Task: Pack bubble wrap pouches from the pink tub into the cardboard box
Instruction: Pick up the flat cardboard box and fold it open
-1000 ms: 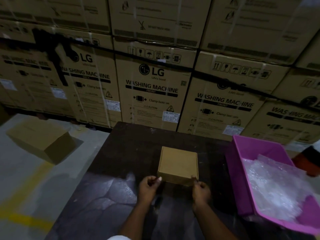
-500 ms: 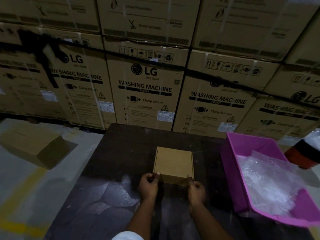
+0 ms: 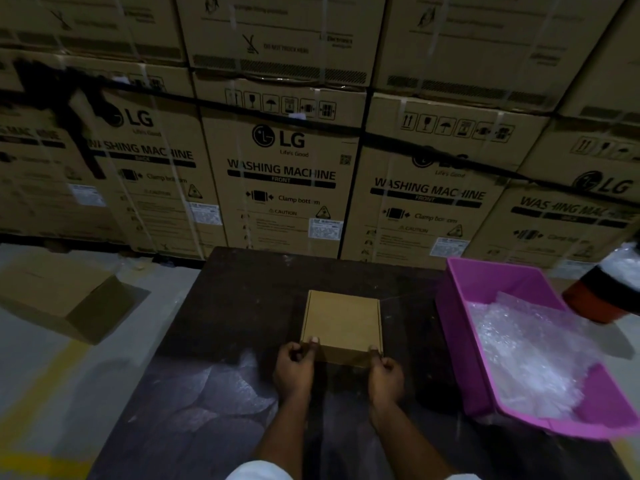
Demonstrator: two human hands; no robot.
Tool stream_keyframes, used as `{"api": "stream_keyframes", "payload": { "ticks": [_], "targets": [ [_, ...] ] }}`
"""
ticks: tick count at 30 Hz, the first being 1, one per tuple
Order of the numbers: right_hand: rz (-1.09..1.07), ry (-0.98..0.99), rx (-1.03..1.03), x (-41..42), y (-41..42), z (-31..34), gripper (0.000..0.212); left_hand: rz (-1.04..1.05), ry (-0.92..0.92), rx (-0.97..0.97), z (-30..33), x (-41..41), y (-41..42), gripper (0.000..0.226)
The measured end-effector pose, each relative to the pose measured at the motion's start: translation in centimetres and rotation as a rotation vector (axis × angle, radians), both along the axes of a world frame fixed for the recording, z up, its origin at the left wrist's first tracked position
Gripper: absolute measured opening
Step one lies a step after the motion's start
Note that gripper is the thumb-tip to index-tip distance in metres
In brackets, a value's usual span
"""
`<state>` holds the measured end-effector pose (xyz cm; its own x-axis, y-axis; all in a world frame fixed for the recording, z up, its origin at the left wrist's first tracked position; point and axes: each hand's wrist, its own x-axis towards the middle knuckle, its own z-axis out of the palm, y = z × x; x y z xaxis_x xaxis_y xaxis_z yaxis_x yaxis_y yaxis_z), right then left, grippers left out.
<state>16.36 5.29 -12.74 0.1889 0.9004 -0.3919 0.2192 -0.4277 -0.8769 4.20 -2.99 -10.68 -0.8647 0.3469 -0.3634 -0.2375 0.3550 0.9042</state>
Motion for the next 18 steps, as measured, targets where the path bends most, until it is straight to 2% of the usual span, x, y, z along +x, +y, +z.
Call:
{"api": "stream_keyframes", "payload": {
  "ticks": [18],
  "targets": [
    [-0.012, 0.06, 0.011, 0.2, -0.9, 1.3, 0.019, 0.103, 0.12, 0.004, -0.2, 1.5, 0.4, 0.034]
  ]
}}
